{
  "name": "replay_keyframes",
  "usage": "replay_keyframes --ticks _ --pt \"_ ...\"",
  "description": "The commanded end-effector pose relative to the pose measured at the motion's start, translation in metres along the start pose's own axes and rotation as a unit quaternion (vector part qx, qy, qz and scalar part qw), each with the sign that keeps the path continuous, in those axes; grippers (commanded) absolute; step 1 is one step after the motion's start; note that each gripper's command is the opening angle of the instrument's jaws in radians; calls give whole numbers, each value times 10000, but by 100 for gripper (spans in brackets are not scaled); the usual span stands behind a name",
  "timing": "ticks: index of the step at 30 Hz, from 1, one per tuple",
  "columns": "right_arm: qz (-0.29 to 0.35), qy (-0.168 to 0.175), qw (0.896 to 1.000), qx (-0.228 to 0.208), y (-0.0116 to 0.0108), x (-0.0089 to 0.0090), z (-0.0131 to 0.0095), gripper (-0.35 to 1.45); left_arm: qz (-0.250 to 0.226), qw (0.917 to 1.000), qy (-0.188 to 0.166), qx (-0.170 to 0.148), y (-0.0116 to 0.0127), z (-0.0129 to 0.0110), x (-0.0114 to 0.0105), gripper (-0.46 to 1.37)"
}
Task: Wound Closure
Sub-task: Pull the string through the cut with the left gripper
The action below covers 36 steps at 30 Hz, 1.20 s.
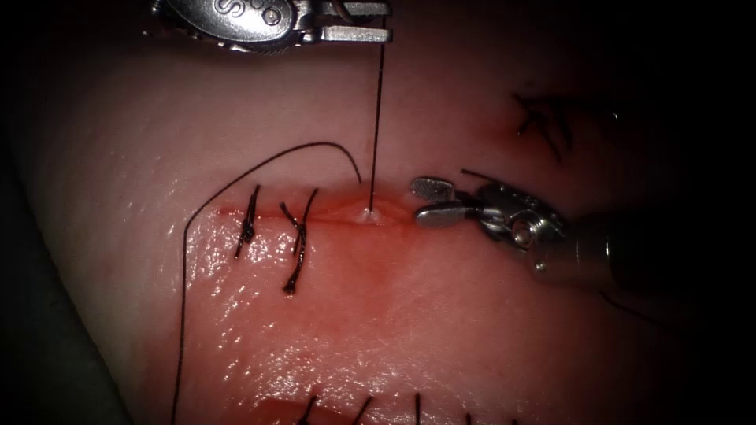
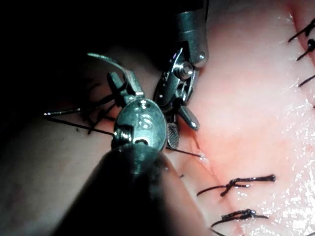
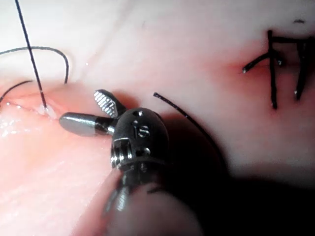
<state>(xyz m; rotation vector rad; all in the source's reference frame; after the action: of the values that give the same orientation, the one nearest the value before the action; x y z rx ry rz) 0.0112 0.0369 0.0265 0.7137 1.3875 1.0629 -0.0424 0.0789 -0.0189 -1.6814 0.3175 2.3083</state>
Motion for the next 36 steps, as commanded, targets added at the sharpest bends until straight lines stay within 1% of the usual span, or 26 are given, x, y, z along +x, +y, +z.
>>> replay_keyframes --ticks 1,6,10,12,13,16,21,26,27,28,29,32,36 --pt "0 -1 10000 30 0 0 0 111 18 10000 14 3 -2 0 -1 -35" --pt "0 -2 10000 32 0 0 -1 112 83 9999 -24 87 -4 1 -6 -35" --pt "0 -3 10000 33 0 0 -1 112 180 9997 -46 137 6 -2 -15 -35" --pt "0 -2 10000 32 0 0 -1 112 166 9997 -56 165 19 -4 -23 -35" --pt "0 -2 10000 32 0 0 -1 112 175 9997 -59 170 21 -4 -24 -35" --pt "0 -1 10000 30 0 0 -1 112 210 9995 -136 215 46 -6 -34 -35" --pt "-29 -1 10000 30 -1 0 -1 113 368 9988 -276 173 77 -9 -44 -35" --pt "-109 -6 9999 37 -3 1 -1 113 475 9983 -302 152 100 -14 -52 -35" --pt "-130 -9 9999 39 -5 2 -2 113 496 9981 -332 135 110 -17 -56 -35" --pt "-155 -10 9999 41 -6 3 -2 112 512 9981 -333 123 114 -17 -58 -35" --pt "-225 -18 9997 47 -10 6 -4 112 538 9979 -353 80 125 -20 -62 -35" --pt "-279 -32 9996 60 -15 13 -9 111 548 9978 -352 89 133 -24 -66 -35" --pt "-326 -52 9994 78 -20 21 -16 111 563 9977 -354 88 137 -30 -67 -35"
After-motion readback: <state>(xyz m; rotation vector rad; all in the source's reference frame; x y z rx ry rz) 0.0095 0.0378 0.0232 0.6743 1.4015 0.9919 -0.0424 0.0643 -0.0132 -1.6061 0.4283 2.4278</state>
